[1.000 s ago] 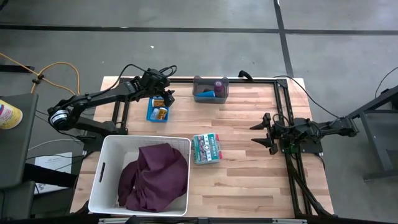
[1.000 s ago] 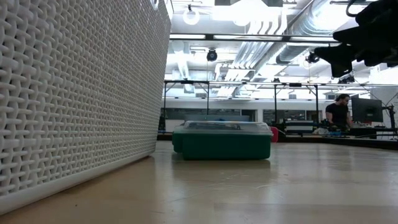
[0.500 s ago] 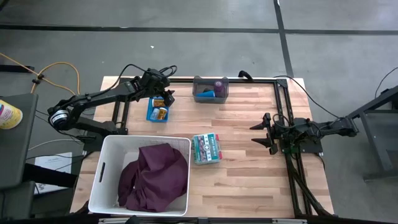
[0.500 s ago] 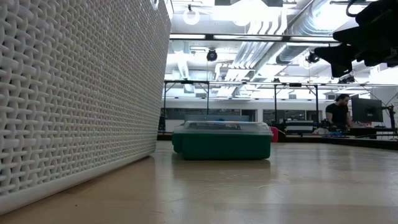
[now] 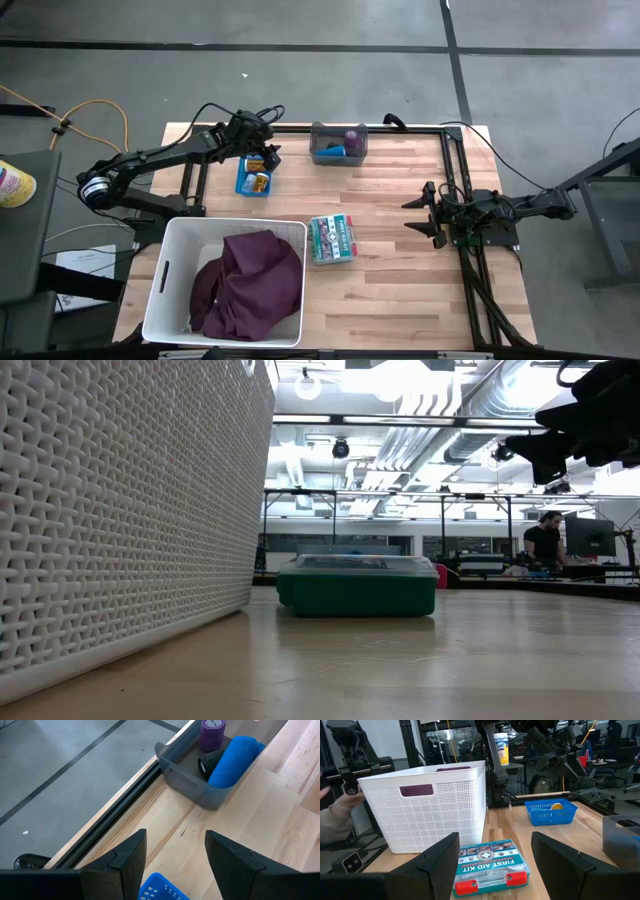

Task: Pick & place medical supplies in basket/bin
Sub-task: Return to Home Position

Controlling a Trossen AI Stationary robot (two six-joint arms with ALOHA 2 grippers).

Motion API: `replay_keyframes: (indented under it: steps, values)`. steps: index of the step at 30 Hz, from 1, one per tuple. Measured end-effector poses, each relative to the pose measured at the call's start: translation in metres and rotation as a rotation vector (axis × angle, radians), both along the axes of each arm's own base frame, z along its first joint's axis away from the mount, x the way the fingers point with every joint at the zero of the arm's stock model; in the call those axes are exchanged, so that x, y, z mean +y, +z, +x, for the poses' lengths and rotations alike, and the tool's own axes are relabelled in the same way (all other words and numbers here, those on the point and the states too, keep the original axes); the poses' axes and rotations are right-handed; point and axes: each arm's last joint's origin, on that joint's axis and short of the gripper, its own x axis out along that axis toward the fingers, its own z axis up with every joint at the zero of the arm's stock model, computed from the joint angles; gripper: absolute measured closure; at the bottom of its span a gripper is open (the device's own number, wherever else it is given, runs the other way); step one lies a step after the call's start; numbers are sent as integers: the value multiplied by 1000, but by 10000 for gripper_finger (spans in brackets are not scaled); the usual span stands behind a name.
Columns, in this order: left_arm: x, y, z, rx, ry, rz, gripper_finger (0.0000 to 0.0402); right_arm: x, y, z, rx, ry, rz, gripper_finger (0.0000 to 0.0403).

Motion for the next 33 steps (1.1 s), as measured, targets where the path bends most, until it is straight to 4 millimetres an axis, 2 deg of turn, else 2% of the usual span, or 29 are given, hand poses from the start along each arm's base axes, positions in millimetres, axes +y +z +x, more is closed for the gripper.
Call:
replay_keyframes:
  steps: [13,16,23,33]
  values:
    - [-1,3,-3,-24,-21,-24,208,0,0,0,0,0,0,167]
    - [-5,14,-11,-56,-78,0,208,0,0,0,0,0,0,167]
    - [-23,31,-37,-102,-78,101,208,0,0,0,0,0,0,167]
    - [-45,32,-81,-192,-16,161,208,0,0,0,0,0,0,167]
